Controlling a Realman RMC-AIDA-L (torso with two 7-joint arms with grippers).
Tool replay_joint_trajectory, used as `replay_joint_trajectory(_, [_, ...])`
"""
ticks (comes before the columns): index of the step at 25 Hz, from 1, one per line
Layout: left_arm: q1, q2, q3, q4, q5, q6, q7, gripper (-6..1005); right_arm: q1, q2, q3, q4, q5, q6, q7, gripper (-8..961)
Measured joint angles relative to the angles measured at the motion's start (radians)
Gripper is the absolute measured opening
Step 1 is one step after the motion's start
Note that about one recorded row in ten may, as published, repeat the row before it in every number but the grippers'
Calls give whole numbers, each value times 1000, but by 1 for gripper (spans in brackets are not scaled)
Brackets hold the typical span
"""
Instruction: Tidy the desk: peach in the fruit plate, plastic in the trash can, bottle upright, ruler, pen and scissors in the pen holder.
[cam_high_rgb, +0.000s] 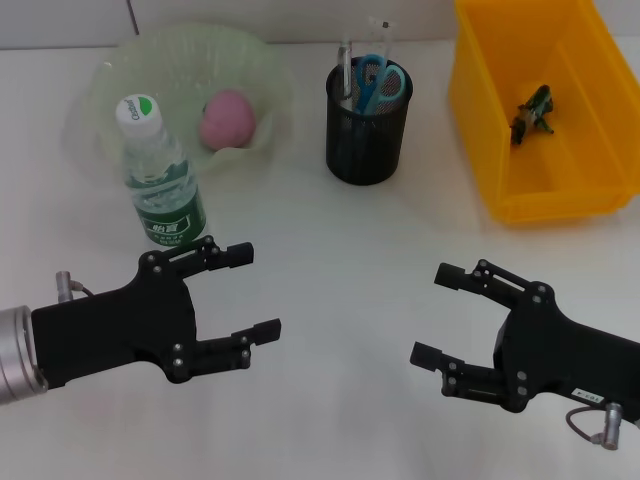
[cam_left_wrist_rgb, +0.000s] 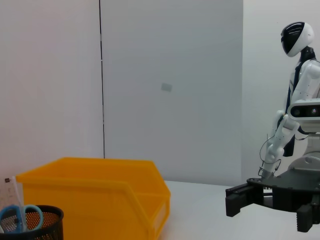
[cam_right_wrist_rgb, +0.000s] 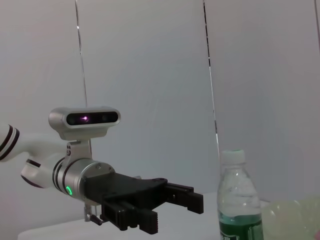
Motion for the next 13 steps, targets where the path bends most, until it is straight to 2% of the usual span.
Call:
replay_joint_trajectory(8, [-5, -3, 3, -5, 0, 4, -3, 800, -5, -5, 11, 0, -1, -4, 0, 841])
replay_joint_trajectory(13, [-16, -5, 4, -49, 0, 4, 6, 800, -7, -10, 17, 0, -2, -7, 7, 841])
